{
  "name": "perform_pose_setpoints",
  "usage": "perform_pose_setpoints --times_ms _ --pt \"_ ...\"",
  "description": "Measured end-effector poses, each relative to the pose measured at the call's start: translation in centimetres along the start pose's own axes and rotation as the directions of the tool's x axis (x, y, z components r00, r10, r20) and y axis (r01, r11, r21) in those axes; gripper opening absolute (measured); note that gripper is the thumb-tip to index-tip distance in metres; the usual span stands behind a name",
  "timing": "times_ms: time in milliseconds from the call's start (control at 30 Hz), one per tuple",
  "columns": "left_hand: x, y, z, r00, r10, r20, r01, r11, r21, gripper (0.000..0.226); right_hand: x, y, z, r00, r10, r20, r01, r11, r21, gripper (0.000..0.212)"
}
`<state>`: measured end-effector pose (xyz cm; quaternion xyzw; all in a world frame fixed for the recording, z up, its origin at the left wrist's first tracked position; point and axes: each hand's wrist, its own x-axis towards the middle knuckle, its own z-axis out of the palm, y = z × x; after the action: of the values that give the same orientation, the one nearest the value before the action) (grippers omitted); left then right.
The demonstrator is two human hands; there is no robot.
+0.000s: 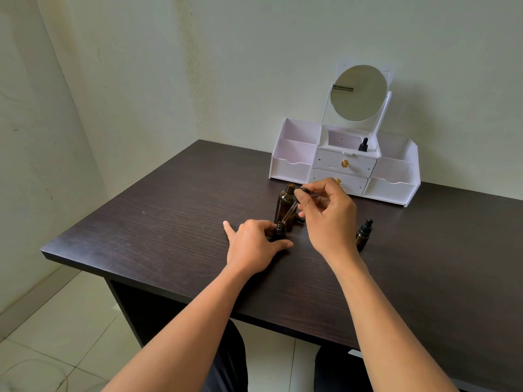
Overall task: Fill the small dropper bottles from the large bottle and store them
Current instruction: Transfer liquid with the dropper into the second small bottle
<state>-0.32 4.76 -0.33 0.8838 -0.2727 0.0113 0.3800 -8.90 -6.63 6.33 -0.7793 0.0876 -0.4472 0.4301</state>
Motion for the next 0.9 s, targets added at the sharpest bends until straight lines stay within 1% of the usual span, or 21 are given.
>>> perform_pose_setpoints --times_ms 33,100,233,333,400,500,600,900 --pt "0.01 -0.01 0.00 1.000 0.001 -0.001 -0.001 1.000 0.001 0.038 0.01 0.02 0.03 1.000 0.000 -0.001 0.000 1.000 0.007 0.020" --pt "-0.01 -0.02 -0.03 1.000 0.002 -0.004 -0.002 1.000 0.005 0.039 0.01 0.13 0.05 1.000 -0.003 0.007 0.003 1.000 0.004 0.015" --pt "-0.03 0.00 0.00 1.000 0.004 -0.009 -0.004 1.000 0.006 0.038 -0.06 0.23 0.02 1.000 0.001 0.005 -0.001 1.000 -0.010 0.015" --pt "0.01 -0.03 0.04 1.000 0.004 -0.007 -0.004 1.000 0.004 0.038 -0.02 0.13 0.01 1.000 0.000 0.000 0.000 1.000 -0.003 0.020" --pt "0.03 -0.05 0.06 1.000 0.003 -0.007 -0.004 1.000 -0.001 0.037 -0.02 0.34 0.05 1.000 0.001 -0.002 -0.001 1.000 -0.003 0.015" --pt "0.05 -0.04 0.03 1.000 0.001 -0.005 -0.001 1.000 -0.006 0.038 -0.05 0.57 0.11 1.000 0.010 -0.014 -0.010 1.000 0.000 0.019" --pt "0.06 -0.05 0.05 1.000 -0.003 -0.004 0.003 1.000 -0.003 0.038 -0.05 0.49 0.12 1.000 -0.005 -0.004 0.005 1.000 0.000 0.015" --pt "0.05 -0.06 0.05 1.000 -0.002 -0.001 0.002 1.000 -0.010 0.038 0.10 0.45 -0.09 0.999 -0.014 -0.030 0.015 1.000 0.022 0.015"
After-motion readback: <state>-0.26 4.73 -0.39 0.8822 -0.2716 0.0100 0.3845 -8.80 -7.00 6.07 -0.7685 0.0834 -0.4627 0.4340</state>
